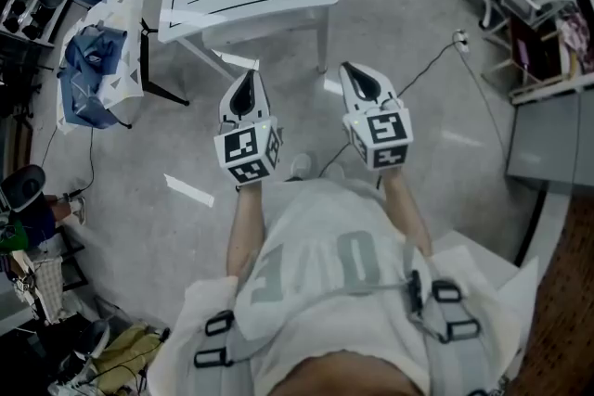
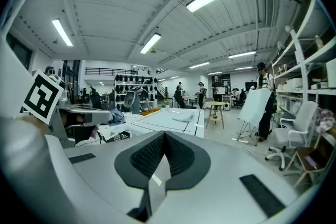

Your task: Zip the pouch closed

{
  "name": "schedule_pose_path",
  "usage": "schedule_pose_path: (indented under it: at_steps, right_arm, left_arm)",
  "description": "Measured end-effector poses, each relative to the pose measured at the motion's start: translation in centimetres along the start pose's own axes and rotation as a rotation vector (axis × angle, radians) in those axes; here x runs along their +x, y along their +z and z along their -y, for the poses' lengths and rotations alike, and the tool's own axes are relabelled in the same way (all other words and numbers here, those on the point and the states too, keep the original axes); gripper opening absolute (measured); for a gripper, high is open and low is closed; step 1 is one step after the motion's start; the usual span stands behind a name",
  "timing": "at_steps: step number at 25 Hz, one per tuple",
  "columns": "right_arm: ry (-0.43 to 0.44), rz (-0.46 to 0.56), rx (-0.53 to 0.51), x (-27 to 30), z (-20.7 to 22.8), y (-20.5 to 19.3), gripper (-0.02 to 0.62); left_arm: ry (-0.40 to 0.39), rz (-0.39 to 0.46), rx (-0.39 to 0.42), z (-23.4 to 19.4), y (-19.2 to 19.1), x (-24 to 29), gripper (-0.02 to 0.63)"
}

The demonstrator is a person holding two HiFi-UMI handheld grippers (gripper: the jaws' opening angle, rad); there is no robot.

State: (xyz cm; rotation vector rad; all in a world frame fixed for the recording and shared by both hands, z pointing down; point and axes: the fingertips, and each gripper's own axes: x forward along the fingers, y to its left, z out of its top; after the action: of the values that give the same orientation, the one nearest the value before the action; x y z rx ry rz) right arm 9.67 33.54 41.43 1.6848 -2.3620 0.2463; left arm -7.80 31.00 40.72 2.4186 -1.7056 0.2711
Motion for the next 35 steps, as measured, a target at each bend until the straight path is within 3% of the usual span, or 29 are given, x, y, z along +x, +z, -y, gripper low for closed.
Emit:
schedule_pose_path:
  at_steps: [7, 18, 30, 35]
  right_arm:
    - [0.056, -0.028, 0.024, -1.4, 0.6, -1.9, 0.006]
    - [0.055, 0.003, 0.074, -1.7, 2.6, -3.6, 0.008]
    - [0.020, 0.120, 0.006, 4.7, 4.5, 2.3, 0.008]
    - [0.013, 0.162, -0.003, 10.8, 5.7, 5.3, 0.008]
  left_arm:
    - [0.031, -0.006, -0.016, 1.5, -0.4, -0.4, 0.008]
    - [0.062, 0.037, -0.032, 1.9, -0.2, 0.3, 0.008]
    - [0.022, 0.136, -0.050, -1.0, 4.6, 7.8, 0.008]
    - [0.010, 0.167, -0.085, -3.9, 6.8, 13.0, 0.008]
